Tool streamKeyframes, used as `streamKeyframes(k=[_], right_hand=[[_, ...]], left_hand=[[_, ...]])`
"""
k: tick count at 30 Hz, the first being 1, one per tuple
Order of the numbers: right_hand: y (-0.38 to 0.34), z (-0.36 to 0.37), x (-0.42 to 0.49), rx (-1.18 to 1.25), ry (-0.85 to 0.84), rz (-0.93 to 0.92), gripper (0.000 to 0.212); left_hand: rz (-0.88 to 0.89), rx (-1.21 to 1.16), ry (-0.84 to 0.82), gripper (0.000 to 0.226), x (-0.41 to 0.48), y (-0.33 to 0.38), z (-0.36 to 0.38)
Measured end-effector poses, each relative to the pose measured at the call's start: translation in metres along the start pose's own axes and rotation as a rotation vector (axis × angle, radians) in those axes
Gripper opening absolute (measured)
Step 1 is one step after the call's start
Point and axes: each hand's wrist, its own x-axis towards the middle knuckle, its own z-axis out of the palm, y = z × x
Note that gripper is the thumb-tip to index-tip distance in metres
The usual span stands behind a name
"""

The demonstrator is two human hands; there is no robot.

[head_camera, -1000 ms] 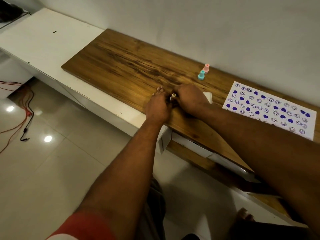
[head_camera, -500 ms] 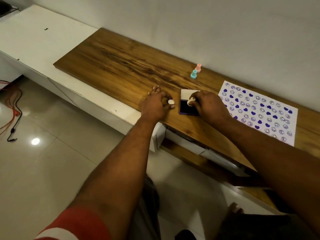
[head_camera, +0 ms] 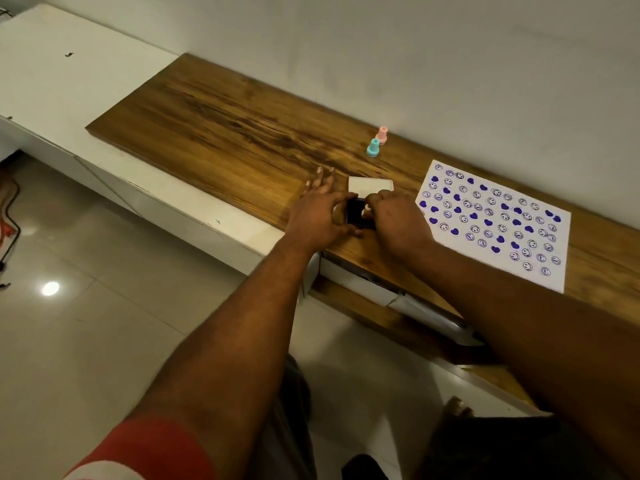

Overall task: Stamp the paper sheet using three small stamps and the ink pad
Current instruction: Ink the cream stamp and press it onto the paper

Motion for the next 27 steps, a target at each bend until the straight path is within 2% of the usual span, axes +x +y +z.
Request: streamKeyframes(k=[7,15,18,20,21,27], right_hand=[[0.005,0.006,-0.01,-0.02,0.033,-0.059,0.04],[0.011,0.001,-0.006,0.248,0.021,0.025,0.031],[0.028,-0.011,-0.013,0.548,0.225,0.151,0.024],[0.051,-0.018,-0.028,0.6,0.372,0.215,0.023],[0.064,-0.018,-0.039,0.568,0.378,0.231,0.023],[0.112,0.0,-0.085,0.381,0.172,0.273,0.026]], left_hand=[[-0.028,0.064,0.004,0.077,0.002,0.004,0.005],[-0.057,-0.007,-0.021,0.078,0.002,0.007,0.0],[-0.016,-0.016,0.013,0.084,0.0,0.011,-0.001],[0.046,-0.006,0.059,0.089,-0.002,0.022,0.002],[0.073,0.018,0.076,0.089,-0.003,0.03,0.004],[0.214,0.146,0.076,0.073,0.005,0.09,0.034]])
